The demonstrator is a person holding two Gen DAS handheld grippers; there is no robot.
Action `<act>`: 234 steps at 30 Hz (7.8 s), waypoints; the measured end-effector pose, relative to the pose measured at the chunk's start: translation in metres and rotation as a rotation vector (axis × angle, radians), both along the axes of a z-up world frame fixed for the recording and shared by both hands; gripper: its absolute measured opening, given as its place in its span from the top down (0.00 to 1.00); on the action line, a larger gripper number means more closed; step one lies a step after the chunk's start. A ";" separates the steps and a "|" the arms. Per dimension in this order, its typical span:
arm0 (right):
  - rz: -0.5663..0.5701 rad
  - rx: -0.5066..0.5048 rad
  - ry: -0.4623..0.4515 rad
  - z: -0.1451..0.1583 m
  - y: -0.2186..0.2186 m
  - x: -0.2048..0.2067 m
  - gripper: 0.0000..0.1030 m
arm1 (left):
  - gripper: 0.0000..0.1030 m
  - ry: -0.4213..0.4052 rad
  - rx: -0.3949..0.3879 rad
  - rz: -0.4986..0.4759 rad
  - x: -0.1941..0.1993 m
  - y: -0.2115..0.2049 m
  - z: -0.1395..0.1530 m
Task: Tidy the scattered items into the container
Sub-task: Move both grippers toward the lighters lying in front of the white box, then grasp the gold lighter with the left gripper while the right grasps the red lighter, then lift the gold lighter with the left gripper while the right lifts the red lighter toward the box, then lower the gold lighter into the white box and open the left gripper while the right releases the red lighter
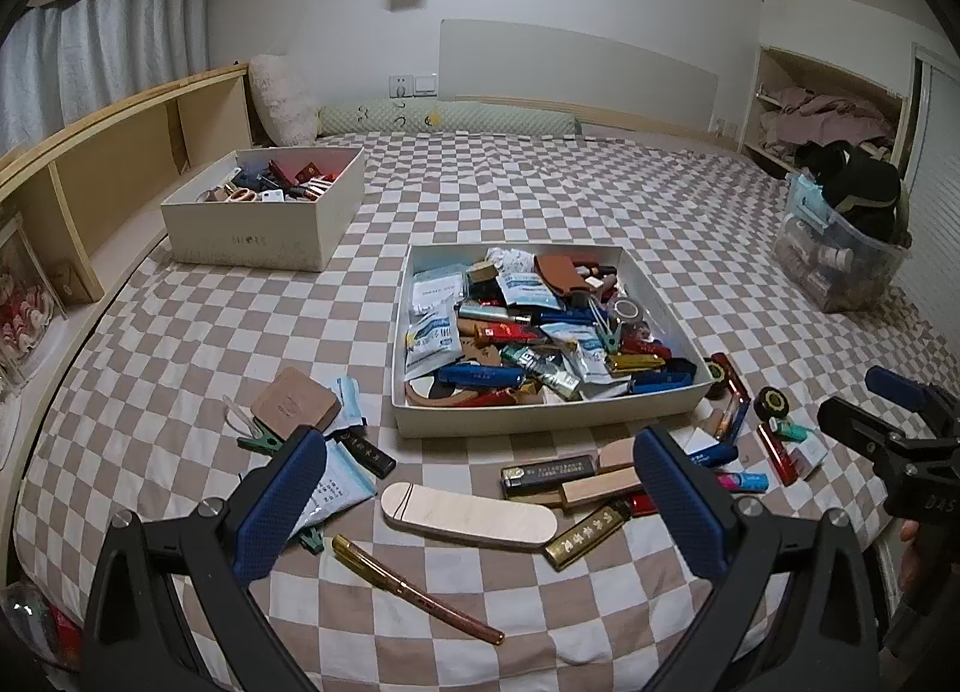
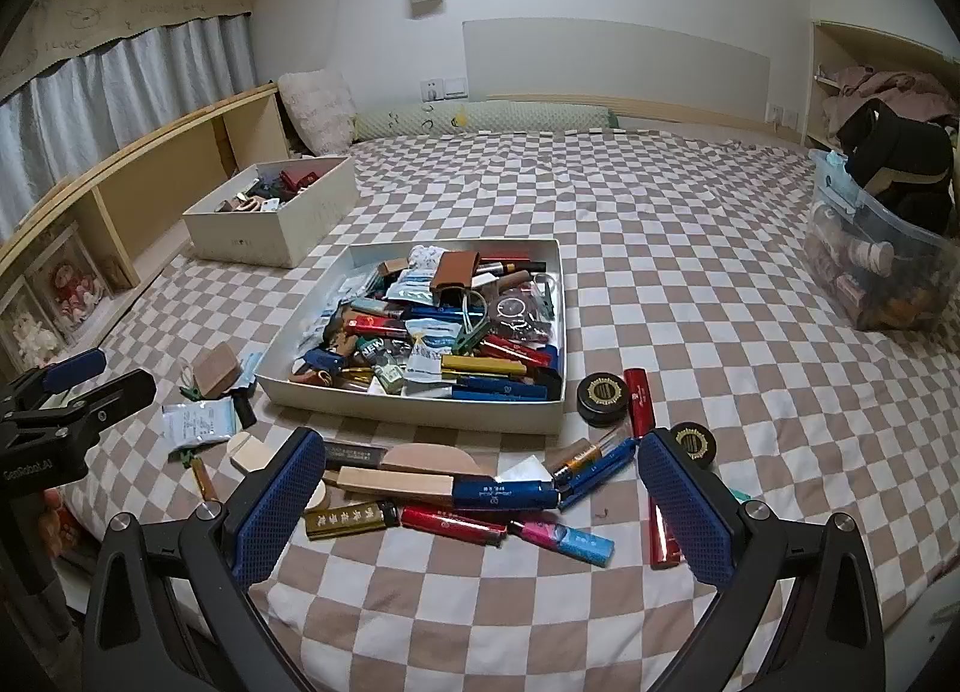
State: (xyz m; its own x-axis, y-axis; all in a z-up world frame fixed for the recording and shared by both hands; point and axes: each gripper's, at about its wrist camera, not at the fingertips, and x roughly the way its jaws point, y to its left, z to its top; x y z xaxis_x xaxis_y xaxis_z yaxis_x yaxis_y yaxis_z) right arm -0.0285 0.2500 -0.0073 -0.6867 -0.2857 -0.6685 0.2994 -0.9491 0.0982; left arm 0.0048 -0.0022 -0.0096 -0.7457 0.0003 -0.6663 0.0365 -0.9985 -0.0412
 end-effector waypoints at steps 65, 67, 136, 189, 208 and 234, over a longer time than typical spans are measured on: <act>-0.155 0.069 -0.298 -0.160 -0.049 -0.051 0.01 | 0.00 -0.225 0.035 -0.094 -0.005 0.013 -0.122; -0.146 0.093 -0.297 -0.161 -0.048 -0.049 0.08 | 0.00 -0.224 0.038 -0.092 -0.005 0.012 -0.122; 0.071 0.114 -0.233 -0.153 -0.025 0.017 0.13 | 0.20 -0.261 -0.008 -0.076 -0.018 0.041 -0.164; 0.333 0.143 -0.270 -0.153 -0.016 0.005 0.20 | 0.20 -0.260 0.013 -0.097 0.005 0.042 -0.160; 0.183 -0.032 -0.323 -0.128 -0.013 0.004 0.20 | 0.20 -0.245 0.092 -0.094 -0.009 0.028 -0.128; 0.067 -0.101 -0.201 -0.084 -0.032 -0.119 0.20 | 0.20 -0.111 0.131 -0.065 -0.099 0.004 -0.087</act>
State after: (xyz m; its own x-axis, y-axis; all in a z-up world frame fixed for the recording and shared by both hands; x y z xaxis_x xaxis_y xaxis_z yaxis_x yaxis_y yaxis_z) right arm -0.1476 0.2182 -0.0909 -0.5199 -0.3986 -0.7555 0.3267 -0.9100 0.2554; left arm -0.0947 0.0019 -0.0964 -0.6628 0.1383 -0.7359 -0.0165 -0.9853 -0.1703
